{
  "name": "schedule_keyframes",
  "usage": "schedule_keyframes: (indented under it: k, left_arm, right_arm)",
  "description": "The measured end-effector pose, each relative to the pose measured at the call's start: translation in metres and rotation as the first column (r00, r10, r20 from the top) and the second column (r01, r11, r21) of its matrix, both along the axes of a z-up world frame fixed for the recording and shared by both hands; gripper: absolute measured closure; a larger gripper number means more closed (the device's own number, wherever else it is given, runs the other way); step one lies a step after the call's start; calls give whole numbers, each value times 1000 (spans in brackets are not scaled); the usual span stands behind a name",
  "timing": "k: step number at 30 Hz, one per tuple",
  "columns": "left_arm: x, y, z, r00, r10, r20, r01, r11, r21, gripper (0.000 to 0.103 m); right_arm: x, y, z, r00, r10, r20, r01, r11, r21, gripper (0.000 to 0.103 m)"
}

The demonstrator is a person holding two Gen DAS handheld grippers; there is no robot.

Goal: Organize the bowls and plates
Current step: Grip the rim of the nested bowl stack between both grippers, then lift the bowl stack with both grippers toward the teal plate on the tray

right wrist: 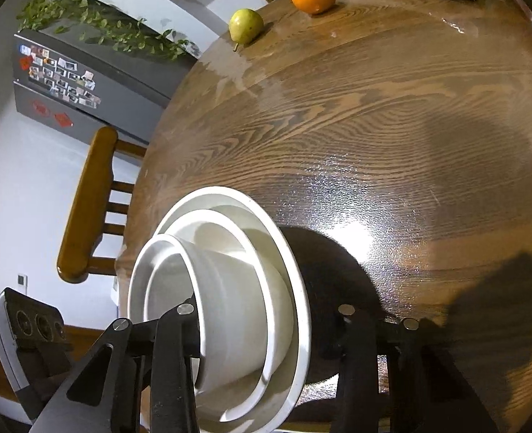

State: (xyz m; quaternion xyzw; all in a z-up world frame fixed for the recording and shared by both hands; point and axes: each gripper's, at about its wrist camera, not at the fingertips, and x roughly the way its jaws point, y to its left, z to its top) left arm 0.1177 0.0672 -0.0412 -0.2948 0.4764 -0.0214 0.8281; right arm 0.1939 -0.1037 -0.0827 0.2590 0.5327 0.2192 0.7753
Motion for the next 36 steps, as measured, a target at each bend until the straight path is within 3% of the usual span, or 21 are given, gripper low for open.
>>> schedule_keyframes:
  k: [36]
  left_arm:
    - [-24,-23,34,996,-23,82,23,1000,2,56]
  right_arm:
    - [-30,-22,41,994,-40,100,38,999,15,62]
